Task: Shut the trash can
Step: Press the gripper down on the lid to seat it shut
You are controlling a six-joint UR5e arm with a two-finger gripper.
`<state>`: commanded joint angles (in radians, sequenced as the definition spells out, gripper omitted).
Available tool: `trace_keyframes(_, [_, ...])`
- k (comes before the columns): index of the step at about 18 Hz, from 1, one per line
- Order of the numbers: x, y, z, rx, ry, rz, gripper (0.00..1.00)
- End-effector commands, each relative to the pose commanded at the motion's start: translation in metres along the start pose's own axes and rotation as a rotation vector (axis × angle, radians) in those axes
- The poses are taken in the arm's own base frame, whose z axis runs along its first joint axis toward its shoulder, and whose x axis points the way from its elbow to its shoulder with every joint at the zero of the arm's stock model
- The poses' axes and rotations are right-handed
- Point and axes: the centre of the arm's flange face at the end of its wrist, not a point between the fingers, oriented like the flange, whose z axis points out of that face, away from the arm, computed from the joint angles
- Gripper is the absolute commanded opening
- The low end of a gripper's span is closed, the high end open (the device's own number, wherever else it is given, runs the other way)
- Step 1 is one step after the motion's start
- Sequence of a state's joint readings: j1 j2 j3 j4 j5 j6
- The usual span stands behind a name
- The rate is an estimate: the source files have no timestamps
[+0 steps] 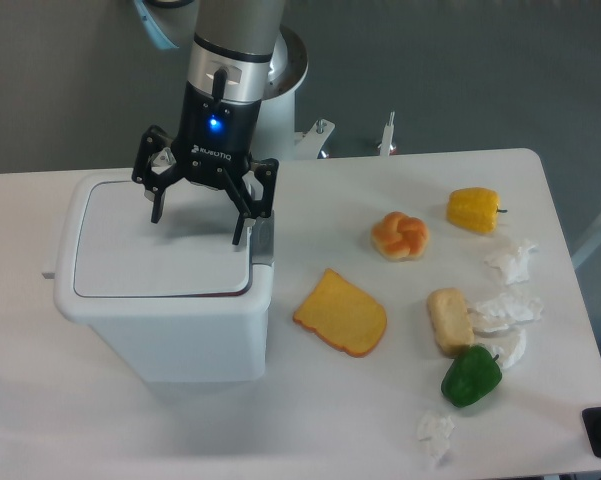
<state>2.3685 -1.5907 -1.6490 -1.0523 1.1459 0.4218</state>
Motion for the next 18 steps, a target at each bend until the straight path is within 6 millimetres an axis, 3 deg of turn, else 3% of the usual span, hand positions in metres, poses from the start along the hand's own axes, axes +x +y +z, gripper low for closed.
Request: trace_keyframes(18, [-0.0026, 0.0043, 0.0073, -0.014, 0.006, -0.008, 1.0])
